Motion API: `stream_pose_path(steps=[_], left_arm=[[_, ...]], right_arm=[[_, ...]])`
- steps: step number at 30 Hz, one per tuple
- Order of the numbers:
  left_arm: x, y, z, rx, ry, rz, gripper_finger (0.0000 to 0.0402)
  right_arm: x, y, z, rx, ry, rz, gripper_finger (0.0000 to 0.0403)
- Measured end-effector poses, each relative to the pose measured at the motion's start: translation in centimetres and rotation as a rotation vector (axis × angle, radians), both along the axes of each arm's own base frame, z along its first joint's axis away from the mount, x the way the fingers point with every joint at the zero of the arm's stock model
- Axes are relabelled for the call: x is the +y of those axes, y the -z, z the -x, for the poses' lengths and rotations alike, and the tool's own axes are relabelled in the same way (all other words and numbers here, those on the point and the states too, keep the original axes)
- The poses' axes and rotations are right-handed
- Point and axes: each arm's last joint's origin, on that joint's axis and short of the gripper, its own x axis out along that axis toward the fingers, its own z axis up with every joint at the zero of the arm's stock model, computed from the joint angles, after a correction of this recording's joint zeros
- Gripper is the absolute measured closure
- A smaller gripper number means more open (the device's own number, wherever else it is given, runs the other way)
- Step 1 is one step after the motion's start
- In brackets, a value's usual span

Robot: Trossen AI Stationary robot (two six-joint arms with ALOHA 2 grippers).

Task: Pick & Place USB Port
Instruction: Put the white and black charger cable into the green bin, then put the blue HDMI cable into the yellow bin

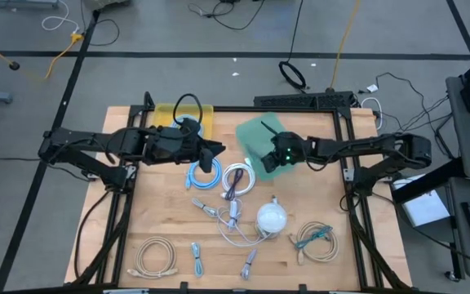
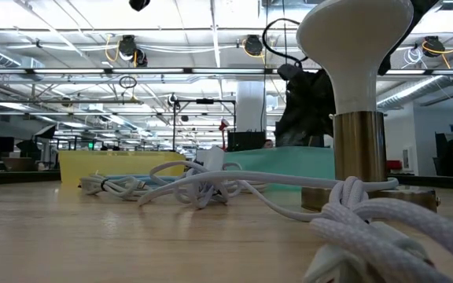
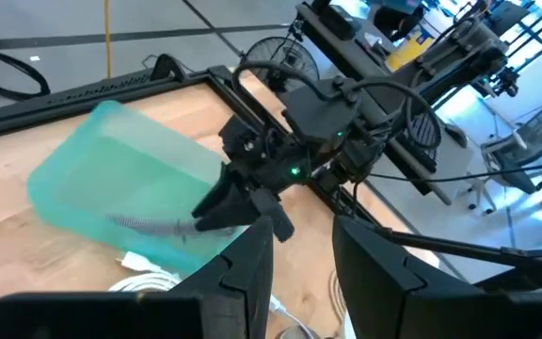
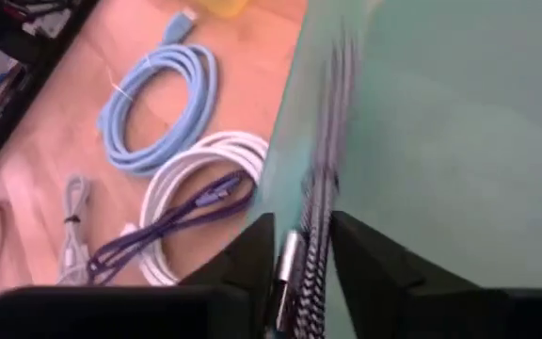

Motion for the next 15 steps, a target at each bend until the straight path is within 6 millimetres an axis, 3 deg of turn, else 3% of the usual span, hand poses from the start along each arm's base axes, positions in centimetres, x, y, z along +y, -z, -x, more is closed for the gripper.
stream_pose_path(steps=[7, 12, 15], left_arm=[[-0.3, 0.0, 0.0, 0.005, 0.010, 0.000, 0.0286], [-0.2, 0.1, 0.1, 0.015, 0.009, 0.000, 0.0286], [-0.2, 0.7, 0.3, 0.064, -0.007, 0.028, 0.0286]], right_arm=[[0.0, 0.1, 0.1, 0.008, -0.006, -0.004, 0.0225], [0.1, -0.5, 0.1, -0.031, -0.049, -0.029, 0.0213], [0.3, -1.8, 0.3, -0.106, -0.088, -0.004, 0.0215]])
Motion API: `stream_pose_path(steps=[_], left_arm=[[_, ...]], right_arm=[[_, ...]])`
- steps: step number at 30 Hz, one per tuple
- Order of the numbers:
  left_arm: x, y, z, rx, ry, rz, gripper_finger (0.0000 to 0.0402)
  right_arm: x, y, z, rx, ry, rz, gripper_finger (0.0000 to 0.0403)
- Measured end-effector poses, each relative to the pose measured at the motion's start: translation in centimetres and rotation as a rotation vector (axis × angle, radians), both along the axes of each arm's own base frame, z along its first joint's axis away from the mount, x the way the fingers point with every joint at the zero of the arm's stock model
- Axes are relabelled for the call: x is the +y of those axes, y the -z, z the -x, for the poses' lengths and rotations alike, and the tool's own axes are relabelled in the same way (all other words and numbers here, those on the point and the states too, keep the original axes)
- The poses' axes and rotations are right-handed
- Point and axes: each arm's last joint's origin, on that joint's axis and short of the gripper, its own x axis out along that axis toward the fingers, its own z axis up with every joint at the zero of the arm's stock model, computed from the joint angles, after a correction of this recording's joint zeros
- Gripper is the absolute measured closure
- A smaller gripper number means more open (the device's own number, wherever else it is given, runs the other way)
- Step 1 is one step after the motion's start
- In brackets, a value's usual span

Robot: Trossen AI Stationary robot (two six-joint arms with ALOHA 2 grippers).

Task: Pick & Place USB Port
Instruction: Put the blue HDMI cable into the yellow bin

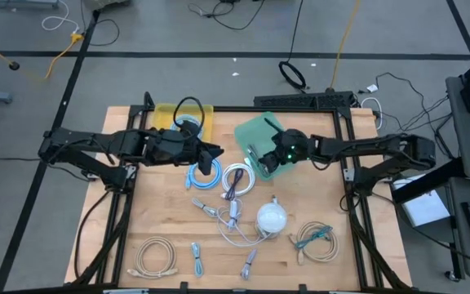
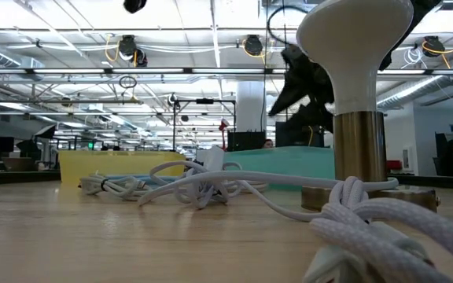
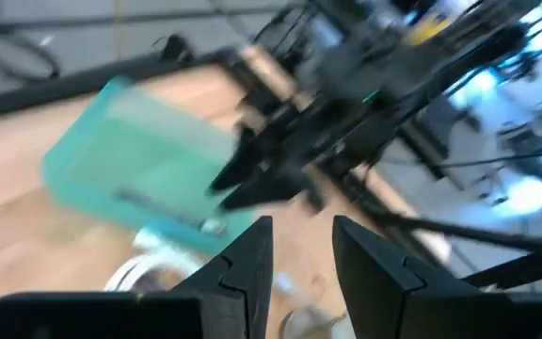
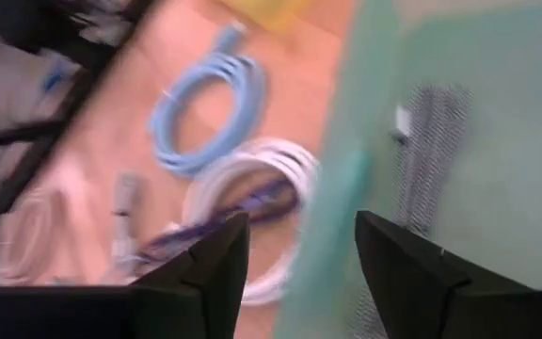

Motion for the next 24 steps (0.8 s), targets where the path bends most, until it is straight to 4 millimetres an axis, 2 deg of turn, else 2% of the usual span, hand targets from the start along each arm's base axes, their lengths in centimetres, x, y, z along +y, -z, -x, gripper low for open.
stream_pose_path(steps=[6, 10, 14, 19, 24], left_arm=[[0.5, 3.2, 0.9, 0.300, -0.096, 0.096, 0.0290], [-0.2, 6.2, 0.0, 0.467, 0.054, 0.174, 0.0315], [-1.7, 10.3, -1.1, 0.627, 0.165, 0.194, 0.0337], [-3.3, 13.1, -2.2, 0.711, 0.241, 0.163, 0.0345], [-3.1, 14.6, -3.4, 0.731, 0.260, 0.235, 0.0343]], right_arm=[[0.5, -4.4, 1.3, -0.235, -0.088, 0.103, 0.0247], [1.2, -7.4, 2.9, -0.387, -0.202, 0.172, 0.0276], [1.9, -9.8, 4.9, -0.494, -0.229, 0.212, 0.0297], [2.4, -12.3, 7.1, -0.647, -0.225, 0.281, 0.0308], [2.8, -14.6, 8.5, -0.836, -0.214, 0.338, 0.0306]])
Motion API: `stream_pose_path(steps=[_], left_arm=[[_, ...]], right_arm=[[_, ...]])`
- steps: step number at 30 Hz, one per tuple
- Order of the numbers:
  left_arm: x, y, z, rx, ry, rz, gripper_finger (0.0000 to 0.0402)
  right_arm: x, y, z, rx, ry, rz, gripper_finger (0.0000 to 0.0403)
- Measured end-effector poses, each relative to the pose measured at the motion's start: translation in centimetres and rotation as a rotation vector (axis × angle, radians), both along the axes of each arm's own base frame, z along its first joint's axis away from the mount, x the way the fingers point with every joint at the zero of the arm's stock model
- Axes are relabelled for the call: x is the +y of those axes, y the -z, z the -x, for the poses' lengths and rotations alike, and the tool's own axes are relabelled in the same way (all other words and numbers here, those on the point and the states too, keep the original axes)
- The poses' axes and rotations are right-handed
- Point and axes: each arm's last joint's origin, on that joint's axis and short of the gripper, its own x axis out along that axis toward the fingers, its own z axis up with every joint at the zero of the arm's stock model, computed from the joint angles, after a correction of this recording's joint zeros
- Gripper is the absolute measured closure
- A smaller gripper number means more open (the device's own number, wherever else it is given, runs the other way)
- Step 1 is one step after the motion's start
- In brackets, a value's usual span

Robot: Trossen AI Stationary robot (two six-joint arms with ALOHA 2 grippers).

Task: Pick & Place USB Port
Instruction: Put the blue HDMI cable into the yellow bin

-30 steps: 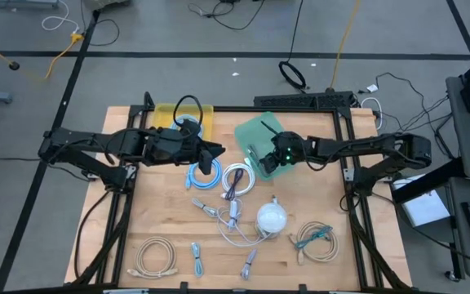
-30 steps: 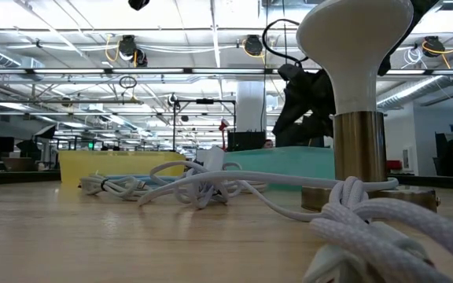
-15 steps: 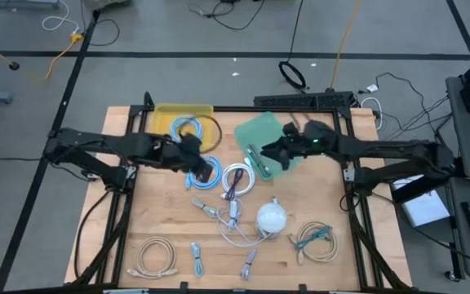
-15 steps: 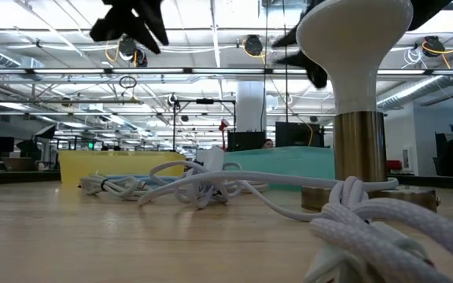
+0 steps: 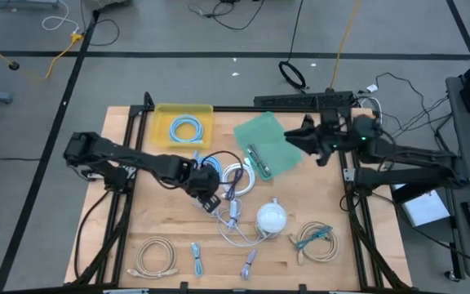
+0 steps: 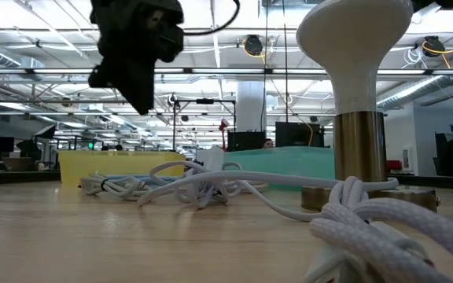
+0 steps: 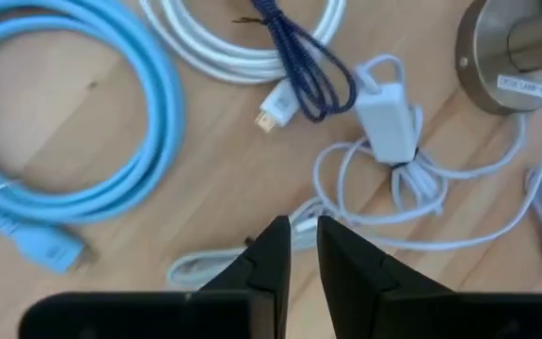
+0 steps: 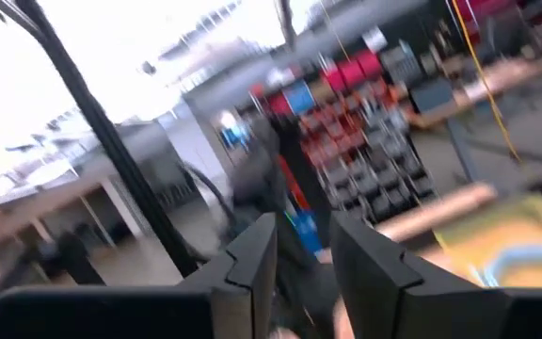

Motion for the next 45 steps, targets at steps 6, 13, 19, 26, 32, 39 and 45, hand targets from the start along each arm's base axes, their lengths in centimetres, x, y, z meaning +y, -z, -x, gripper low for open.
stream_pose_path(steps=[6, 13, 19, 26, 32, 39, 45], left_arm=[[1.6, 0.3, -1.2, -0.060, -0.009, 0.040, 0.0289], [3.5, 0.7, -0.2, 0.049, 0.125, -0.065, 0.0210], [3.7, 0.9, 0.3, 0.114, 0.288, -0.227, 0.0198], [4.5, 0.9, 0.4, 0.131, 0.336, -0.286, 0.0203], [5.0, 0.8, 0.4, 0.134, 0.286, -0.286, 0.0204], [5.3, -0.5, -0.1, 0.083, 0.290, -0.302, 0.0204], [4.1, 2.4, 0.0, 0.191, 0.347, -0.324, 0.0204]], right_arm=[[0.1, -0.8, 0.3, -0.076, -0.022, -0.046, 0.0305], [0.0, 0.1, 0.0, 0.020, -0.019, -0.067, 0.0308], [0.0, 0.4, -0.1, 0.046, -0.017, -0.068, 0.0307], [0.0, 0.5, -0.1, 0.060, -0.016, -0.064, 0.0309], [0.0, 0.6, -0.1, 0.071, -0.013, -0.059, 0.0308], [0.0, 1.0, -0.2, 0.106, -0.008, -0.067, 0.0308], [-0.2, 1.0, -0.1, 0.107, 0.001, -0.073, 0.0309]])
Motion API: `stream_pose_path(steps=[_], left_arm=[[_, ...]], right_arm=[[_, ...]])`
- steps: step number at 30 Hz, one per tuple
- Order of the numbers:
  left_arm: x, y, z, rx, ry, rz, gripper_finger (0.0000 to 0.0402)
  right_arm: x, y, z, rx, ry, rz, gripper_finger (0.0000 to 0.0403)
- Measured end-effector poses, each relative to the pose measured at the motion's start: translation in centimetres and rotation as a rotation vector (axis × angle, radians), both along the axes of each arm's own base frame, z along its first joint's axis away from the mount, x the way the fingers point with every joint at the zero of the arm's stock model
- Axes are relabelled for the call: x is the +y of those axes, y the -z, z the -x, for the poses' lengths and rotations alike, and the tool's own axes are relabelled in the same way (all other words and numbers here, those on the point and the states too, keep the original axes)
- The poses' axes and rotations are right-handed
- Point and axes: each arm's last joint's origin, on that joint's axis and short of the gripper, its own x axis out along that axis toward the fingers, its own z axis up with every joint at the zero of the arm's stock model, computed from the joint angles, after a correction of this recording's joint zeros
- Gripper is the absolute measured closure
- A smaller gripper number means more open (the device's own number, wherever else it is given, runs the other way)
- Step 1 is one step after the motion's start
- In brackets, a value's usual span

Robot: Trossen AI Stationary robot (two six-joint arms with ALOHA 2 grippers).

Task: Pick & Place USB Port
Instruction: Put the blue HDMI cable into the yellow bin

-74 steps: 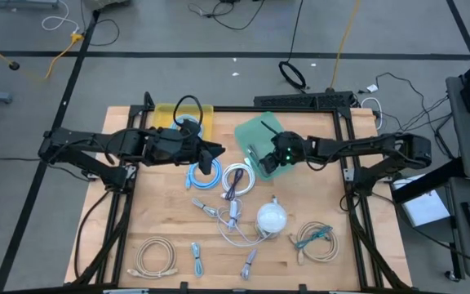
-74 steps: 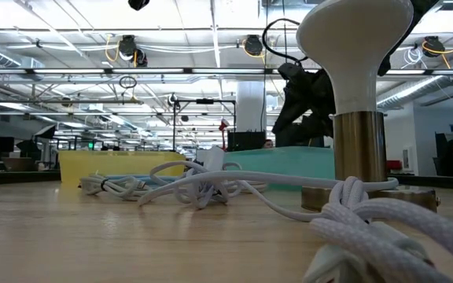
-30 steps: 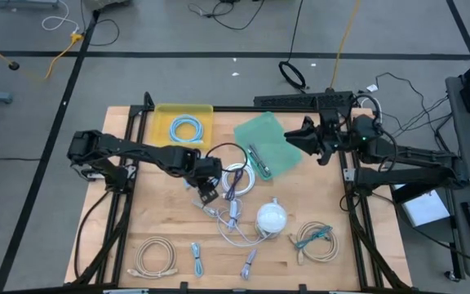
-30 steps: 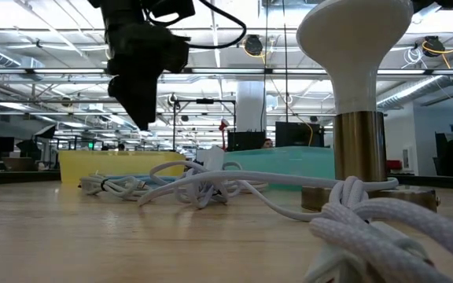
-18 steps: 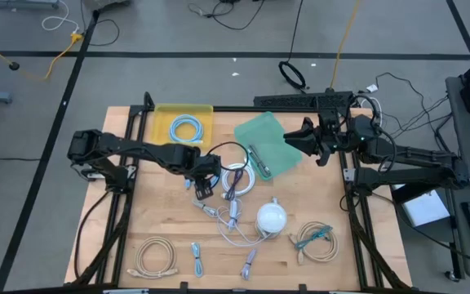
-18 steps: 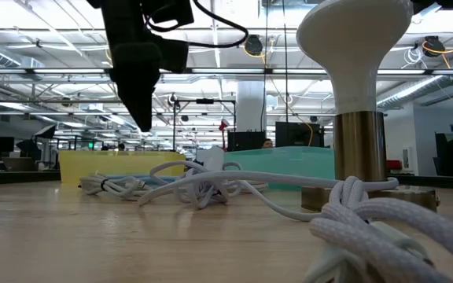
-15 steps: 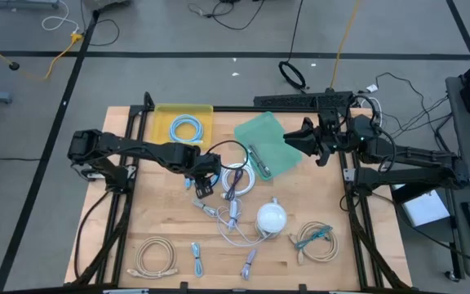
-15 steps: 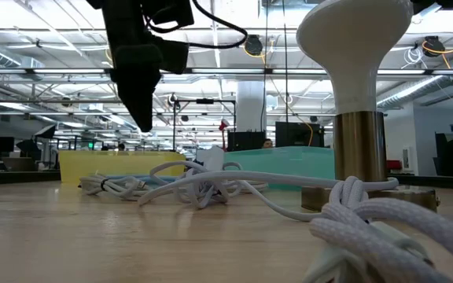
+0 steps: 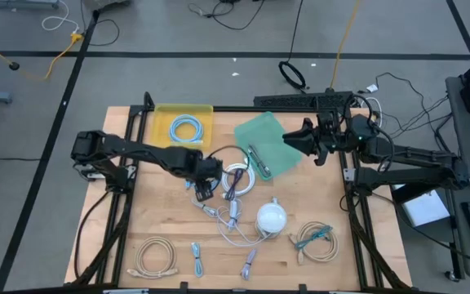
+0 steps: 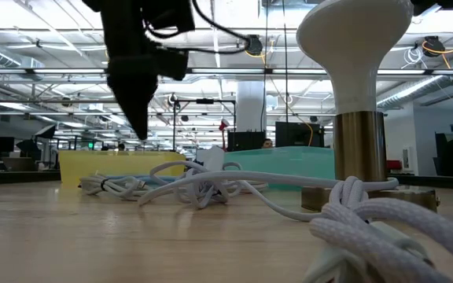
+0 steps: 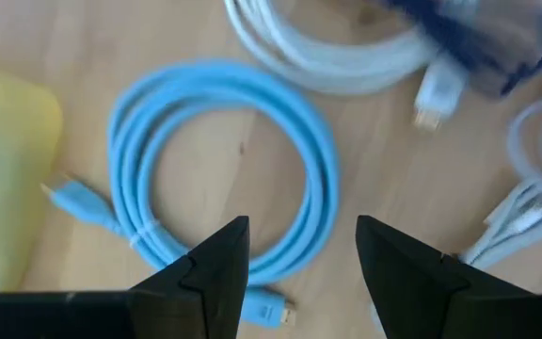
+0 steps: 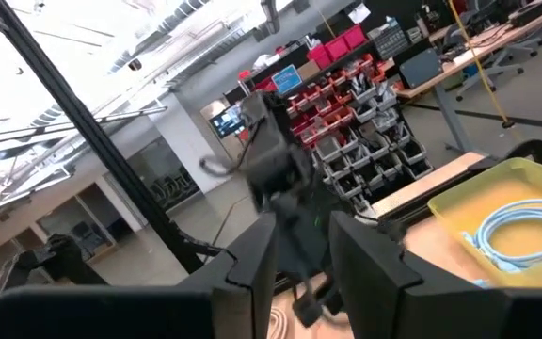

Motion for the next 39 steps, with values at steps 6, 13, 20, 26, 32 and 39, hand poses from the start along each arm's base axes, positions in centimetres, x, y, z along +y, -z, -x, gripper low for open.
stream_pose_path(steps=[6, 13, 20, 26, 32, 39], left_arm=[[-0.8, 3.1, -0.3, 0.103, 0.015, -0.029, 0.0204], [-0.8, 5.1, -1.3, 0.127, 0.044, -0.031, 0.0204], [-0.6, 7.1, -1.8, 0.184, 0.044, -0.037, 0.0204], [-0.3, 7.7, -2.0, 0.188, -0.010, -0.026, 0.0207], [0.4, 7.6, -1.9, 0.178, -0.087, 0.064, 0.0347], [0.8, 7.3, -1.7, 0.171, -0.145, 0.052, 0.0384]], right_arm=[[0.0, 0.2, 0.0, 0.024, 0.000, -0.009, 0.0309], [0.0, 0.4, -0.1, 0.038, -0.001, -0.013, 0.0309], [0.0, 0.4, -0.1, 0.037, -0.005, -0.025, 0.0310], [0.0, 0.3, -0.1, 0.036, -0.006, -0.029, 0.0310], [0.0, 0.3, -0.1, 0.036, -0.006, -0.028, 0.0310], [0.0, 0.3, -0.1, 0.035, -0.005, -0.028, 0.0309]])
